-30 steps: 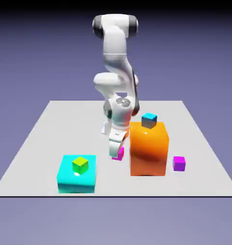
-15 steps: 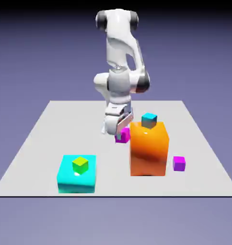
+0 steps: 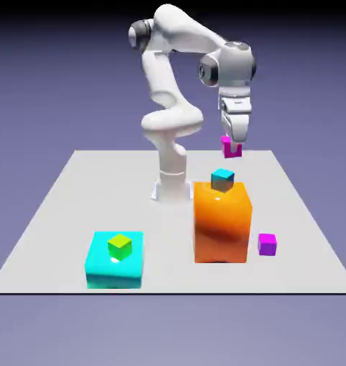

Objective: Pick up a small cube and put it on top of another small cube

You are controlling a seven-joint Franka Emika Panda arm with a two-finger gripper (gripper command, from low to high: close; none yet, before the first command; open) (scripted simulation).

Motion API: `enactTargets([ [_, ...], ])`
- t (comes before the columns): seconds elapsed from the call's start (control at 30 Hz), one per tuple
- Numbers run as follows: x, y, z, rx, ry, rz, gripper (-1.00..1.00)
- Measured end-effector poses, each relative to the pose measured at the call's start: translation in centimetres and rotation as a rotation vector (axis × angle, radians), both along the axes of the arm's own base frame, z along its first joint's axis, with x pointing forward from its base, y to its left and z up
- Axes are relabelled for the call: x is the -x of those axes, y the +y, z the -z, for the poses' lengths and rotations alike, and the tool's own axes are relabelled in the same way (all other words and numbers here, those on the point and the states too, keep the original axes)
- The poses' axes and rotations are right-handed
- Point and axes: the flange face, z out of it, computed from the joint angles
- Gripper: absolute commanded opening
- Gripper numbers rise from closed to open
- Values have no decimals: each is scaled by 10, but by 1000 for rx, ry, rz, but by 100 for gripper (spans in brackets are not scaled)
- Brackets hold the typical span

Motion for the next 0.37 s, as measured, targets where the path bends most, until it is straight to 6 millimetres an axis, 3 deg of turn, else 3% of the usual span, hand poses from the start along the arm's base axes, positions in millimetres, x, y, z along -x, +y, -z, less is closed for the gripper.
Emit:
enactTargets([
  [0.07, 4, -13, 20, 65, 28, -40, -100],
  [0.1, 4, -13, 20, 66, 28, -40, -100],
  [0.23, 2, -16, 81, 66, 28, -40, -100],
  [0.27, 3, -17, 90, 65, 28, -40, 100],
  [0.33, 3, -17, 90, 66, 27, -40, 100],
  [0.37, 2, -16, 75, 66, 26, -40, 100],
])
